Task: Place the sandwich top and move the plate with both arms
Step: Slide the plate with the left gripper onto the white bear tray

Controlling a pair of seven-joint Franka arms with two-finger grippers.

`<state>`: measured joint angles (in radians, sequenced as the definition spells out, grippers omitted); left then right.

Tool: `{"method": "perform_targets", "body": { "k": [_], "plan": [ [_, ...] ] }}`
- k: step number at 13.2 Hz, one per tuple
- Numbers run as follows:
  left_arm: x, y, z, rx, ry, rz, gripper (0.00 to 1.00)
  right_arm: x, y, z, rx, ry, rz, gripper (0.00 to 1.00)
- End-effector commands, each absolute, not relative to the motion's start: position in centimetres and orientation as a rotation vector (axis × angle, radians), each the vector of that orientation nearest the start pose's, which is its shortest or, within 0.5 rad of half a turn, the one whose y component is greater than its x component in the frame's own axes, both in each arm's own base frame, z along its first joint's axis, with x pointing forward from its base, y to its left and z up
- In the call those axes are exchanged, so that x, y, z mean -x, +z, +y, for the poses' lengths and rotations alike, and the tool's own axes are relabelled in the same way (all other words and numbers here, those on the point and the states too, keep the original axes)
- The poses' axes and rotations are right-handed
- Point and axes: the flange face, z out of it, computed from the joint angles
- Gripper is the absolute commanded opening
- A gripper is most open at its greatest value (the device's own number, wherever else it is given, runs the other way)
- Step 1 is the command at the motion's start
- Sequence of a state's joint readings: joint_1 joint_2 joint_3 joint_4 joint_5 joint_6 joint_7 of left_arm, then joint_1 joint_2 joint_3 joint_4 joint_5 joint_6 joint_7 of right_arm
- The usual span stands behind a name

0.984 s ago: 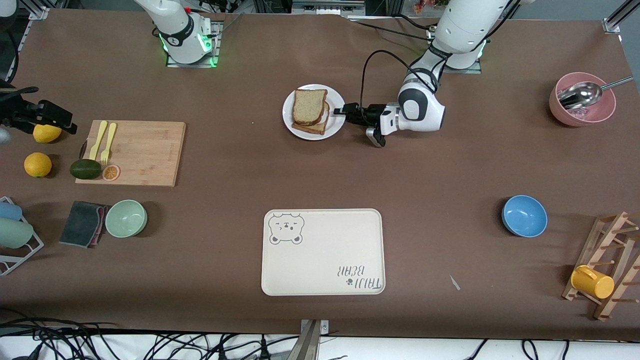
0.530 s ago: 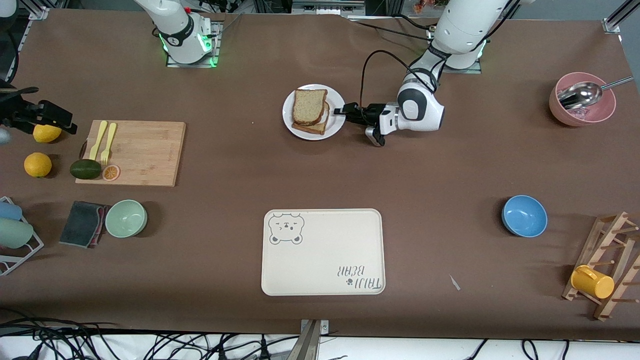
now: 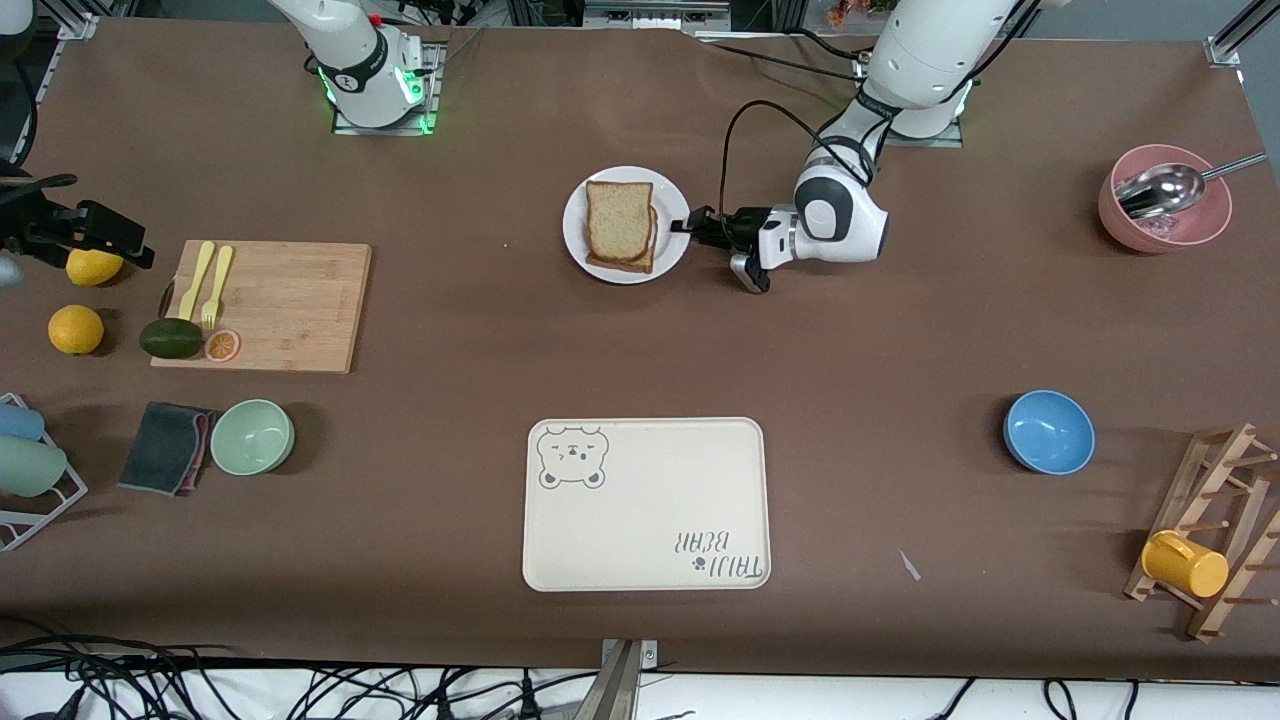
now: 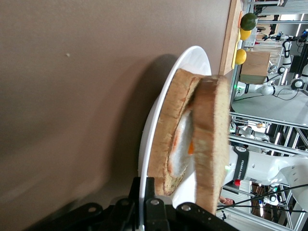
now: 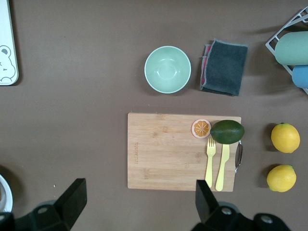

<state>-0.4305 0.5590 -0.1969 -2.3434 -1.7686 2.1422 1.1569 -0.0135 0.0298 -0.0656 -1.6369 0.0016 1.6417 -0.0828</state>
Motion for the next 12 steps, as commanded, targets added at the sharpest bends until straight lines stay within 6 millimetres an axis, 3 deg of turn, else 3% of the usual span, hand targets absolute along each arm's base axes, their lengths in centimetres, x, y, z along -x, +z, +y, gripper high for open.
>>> {"method": "perform_targets", "body": {
  "k": [1, 12],
  "plan": [
    [-34.4, 9.1, -30.9, -1.974, -0.235, -0.086, 0.00, -56.5, 58.8, -4.7, 3.142, 0.046, 0.012, 1.00],
    [-40.1, 12.3, -28.9, -1.964, -0.120, -0.039, 0.00, -56.6, 58.6, -4.9, 3.147, 0.051, 0.016, 1.00]
  ]
}}
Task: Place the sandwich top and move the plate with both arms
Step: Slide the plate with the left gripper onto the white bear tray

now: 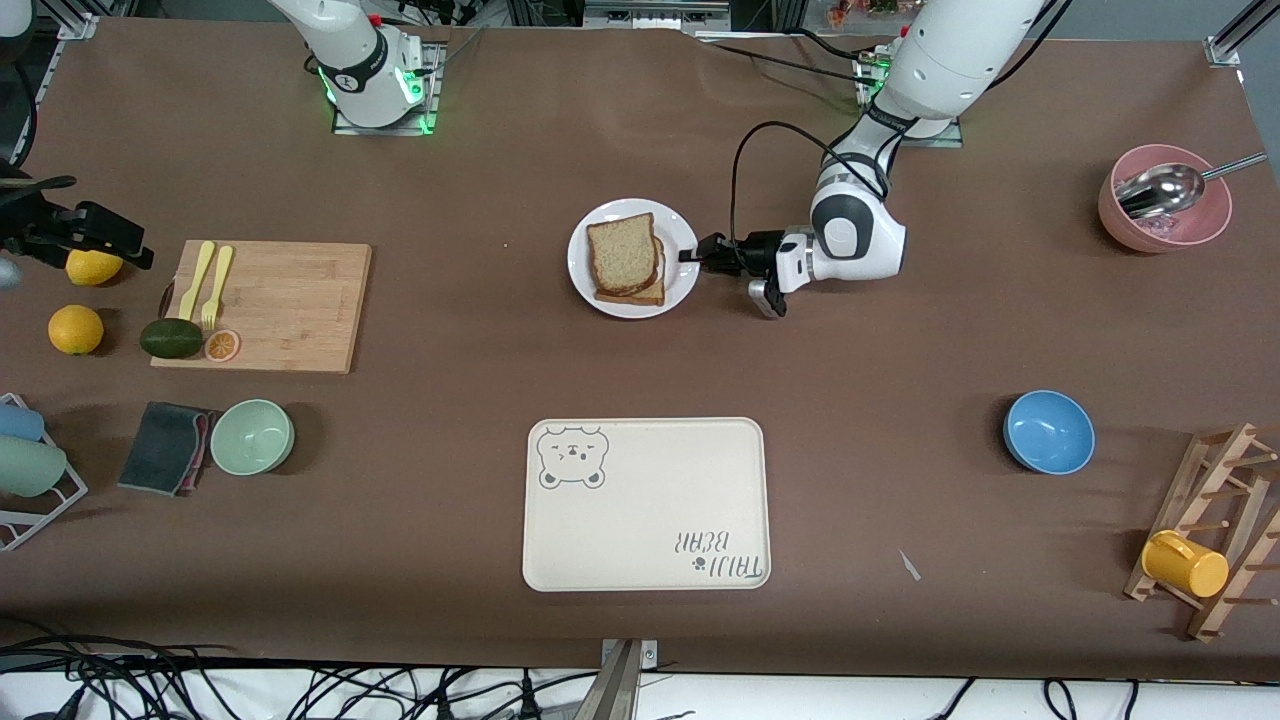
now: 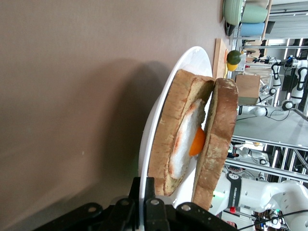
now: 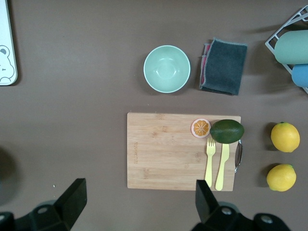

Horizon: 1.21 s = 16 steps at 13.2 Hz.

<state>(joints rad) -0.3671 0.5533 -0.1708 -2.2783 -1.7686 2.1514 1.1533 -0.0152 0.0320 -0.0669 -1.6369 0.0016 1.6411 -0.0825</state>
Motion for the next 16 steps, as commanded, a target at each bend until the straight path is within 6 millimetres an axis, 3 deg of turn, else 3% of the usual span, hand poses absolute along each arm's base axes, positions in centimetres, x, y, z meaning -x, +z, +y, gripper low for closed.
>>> {"method": "perform_targets", "body": {
  "k": [1, 3, 7, 10, 16],
  "plan": [
    [-40.9, 12.5, -28.6, -1.968, -0.107, -0.042, 0.00, -56.6, 58.7, -4.9, 3.147, 0.049, 0.016, 1.00],
    [-42.4, 13.0, -28.2, -1.972, -0.081, -0.042, 0.00, -56.6, 58.7, -4.6, 3.152, 0.047, 0.004, 1.00],
    [-46.2, 14.6, -27.4, -2.010, -0.113, -0.041, 0.00, -56.5, 58.5, -5.9, 3.149, 0.054, 0.043, 1.00],
    [-48.5, 14.8, -25.9, -2.022, -0.078, -0.047, 0.00, -56.6, 58.6, -5.7, 3.149, 0.052, 0.040, 1.00],
    [-53.3, 15.3, -24.9, -2.016, -0.022, -0.037, 0.00, -56.6, 58.5, -5.7, 3.148, 0.057, 0.038, 1.00]
  ]
}}
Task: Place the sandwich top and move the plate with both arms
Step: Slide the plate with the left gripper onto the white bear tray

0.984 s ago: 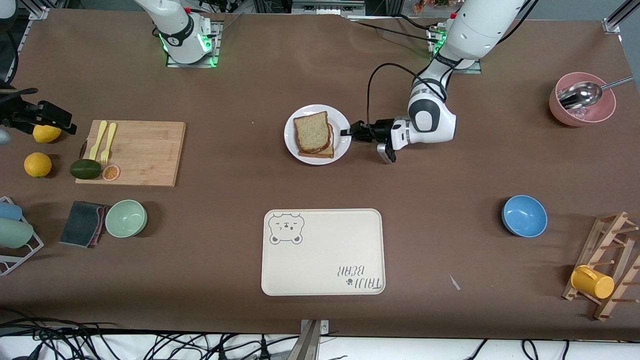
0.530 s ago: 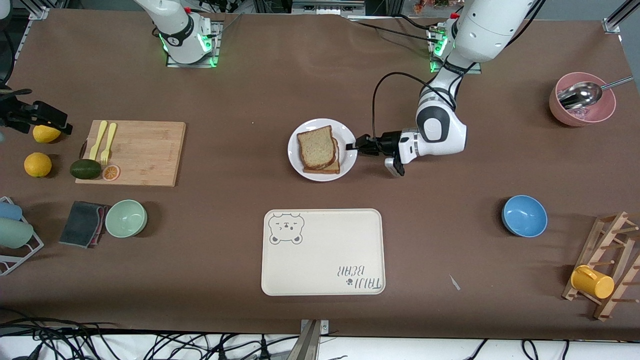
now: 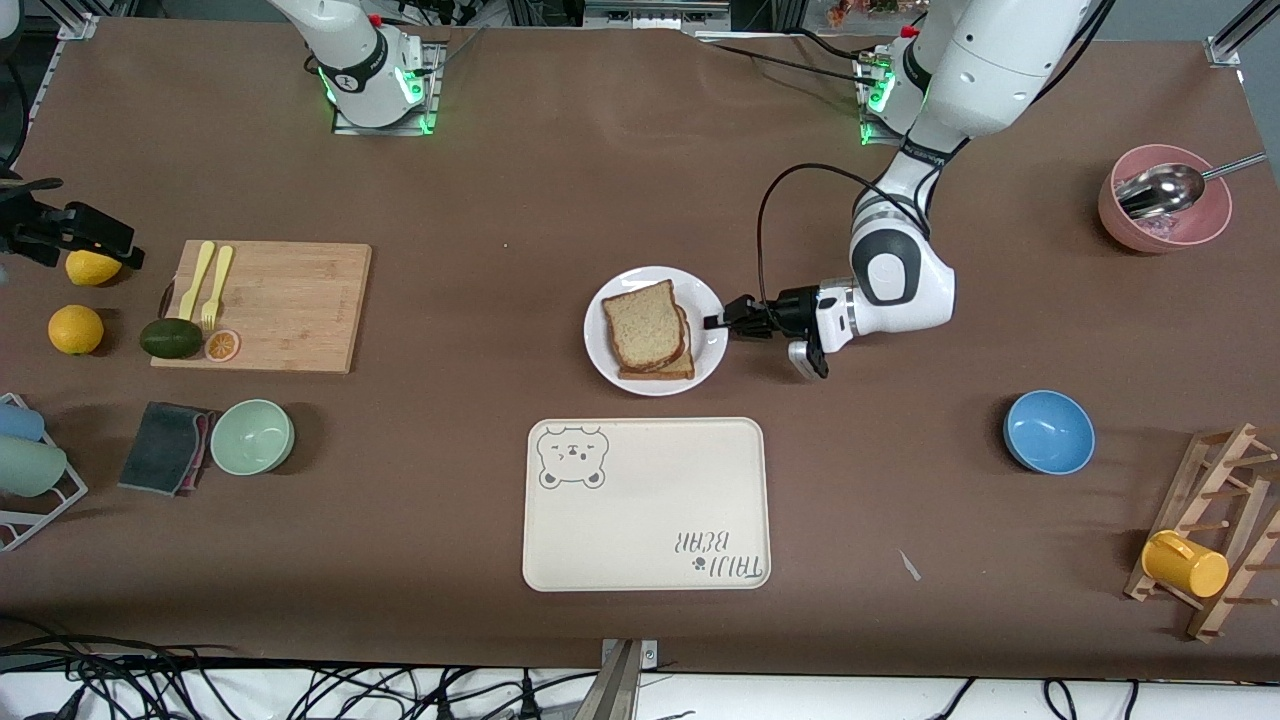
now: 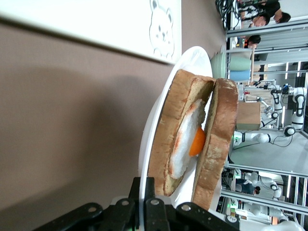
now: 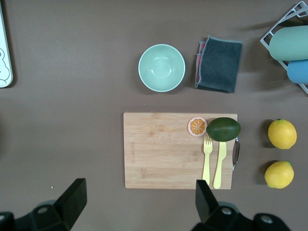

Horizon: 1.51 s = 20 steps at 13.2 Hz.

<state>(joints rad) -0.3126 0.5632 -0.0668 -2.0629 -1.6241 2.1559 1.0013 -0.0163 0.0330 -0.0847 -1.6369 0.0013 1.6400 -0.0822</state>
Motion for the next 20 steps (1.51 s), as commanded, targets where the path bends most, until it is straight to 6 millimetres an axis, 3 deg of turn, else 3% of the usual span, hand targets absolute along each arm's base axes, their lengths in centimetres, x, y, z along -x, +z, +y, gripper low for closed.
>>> {"method": "perform_targets", "body": {
  "k": [1, 8, 14, 20],
  "plan": [
    [-54.5, 15.6, -24.6, -2.028, -0.034, -0.029, 0.00, -56.6, 58.6, -5.5, 3.153, 0.053, 0.028, 1.00],
    [-60.4, 16.0, -21.7, -2.038, 0.003, 0.014, 0.00, -57.0, 57.7, -6.1, 3.196, 0.079, 0.030, 1.00],
    [-65.4, 17.0, -20.7, -2.057, 0.007, 0.070, 0.00, -56.9, 57.7, -6.1, 3.189, 0.080, 0.036, 1.00],
    [-68.1, 15.9, -19.9, -2.049, 0.024, 0.116, 0.00, -56.9, 57.7, -6.2, 3.191, 0.081, 0.035, 1.00]
  ]
}}
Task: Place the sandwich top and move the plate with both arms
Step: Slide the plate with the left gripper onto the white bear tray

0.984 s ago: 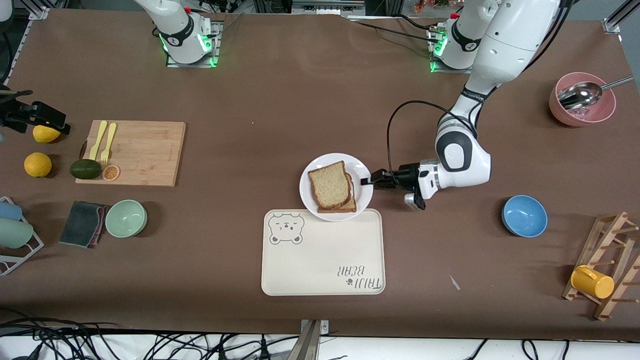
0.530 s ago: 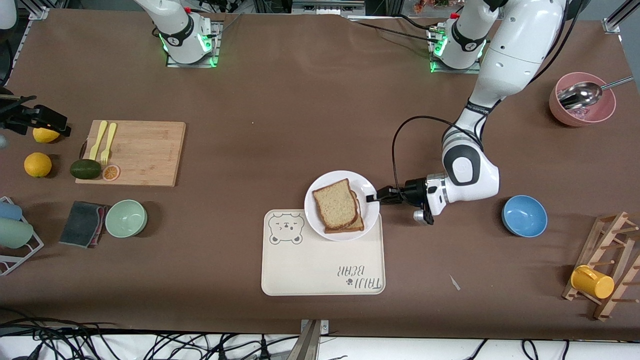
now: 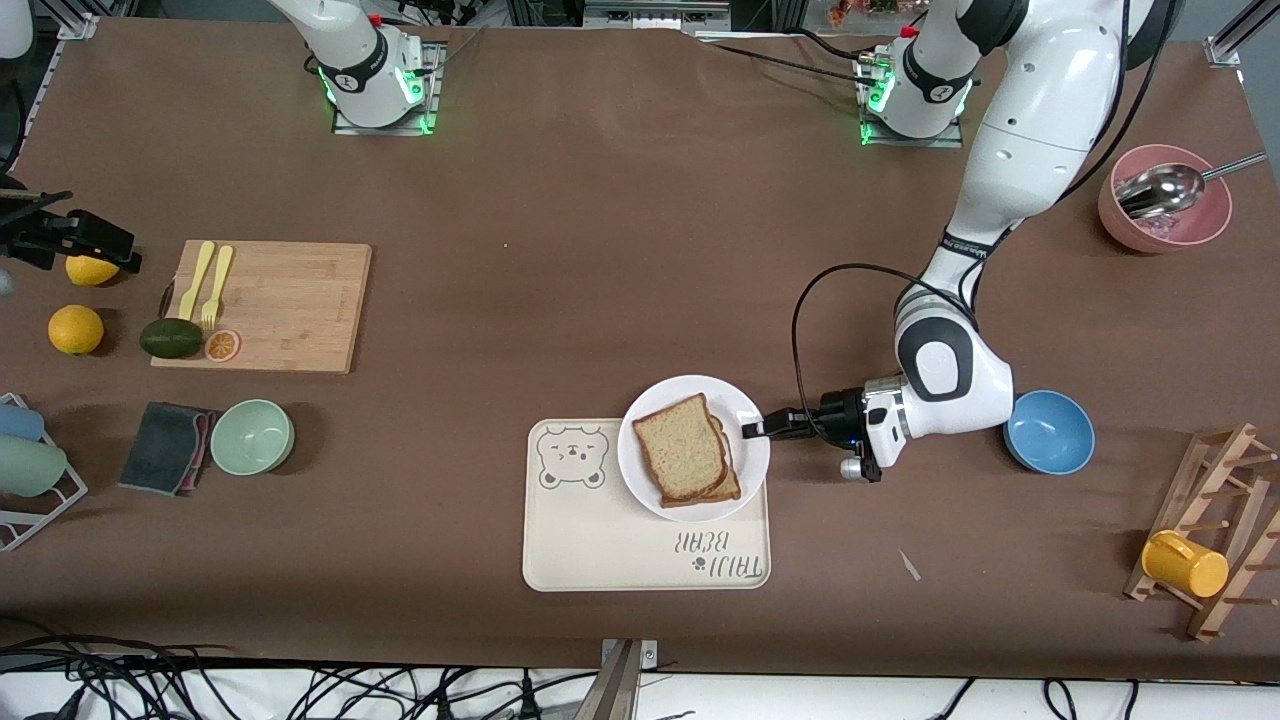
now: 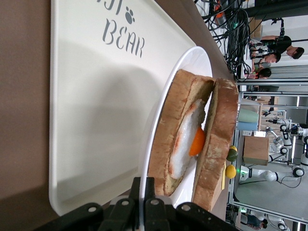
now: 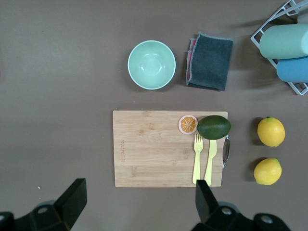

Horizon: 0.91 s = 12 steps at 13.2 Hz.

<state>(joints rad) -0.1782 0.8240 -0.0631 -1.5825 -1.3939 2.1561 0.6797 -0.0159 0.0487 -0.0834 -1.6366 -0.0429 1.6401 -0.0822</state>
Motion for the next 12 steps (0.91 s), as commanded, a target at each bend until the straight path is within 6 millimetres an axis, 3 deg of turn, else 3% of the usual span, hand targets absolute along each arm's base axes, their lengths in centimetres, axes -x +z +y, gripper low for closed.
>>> {"method": "perform_targets", "body": {
  "k": [1, 3, 6, 12],
  "plan": [
    [-68.9, 15.4, -19.2, -2.056, 0.035, 0.128, 0.00, -56.9, 57.7, -6.2, 3.191, 0.081, 0.035, 1.00],
    [-69.5, 15.2, -19.0, -2.072, 0.021, 0.143, 0.00, -56.9, 57.7, -6.2, 3.191, 0.081, 0.035, 1.00],
    [-71.8, 15.6, -19.6, -2.083, 0.009, 0.187, 0.00, -56.9, 57.7, -6.4, 3.191, 0.081, 0.040, 1.00],
    [-73.0, 14.6, -20.3, -2.071, 0.003, 0.224, 0.00, -56.9, 57.7, -6.4, 3.191, 0.081, 0.040, 1.00]
  ]
}}
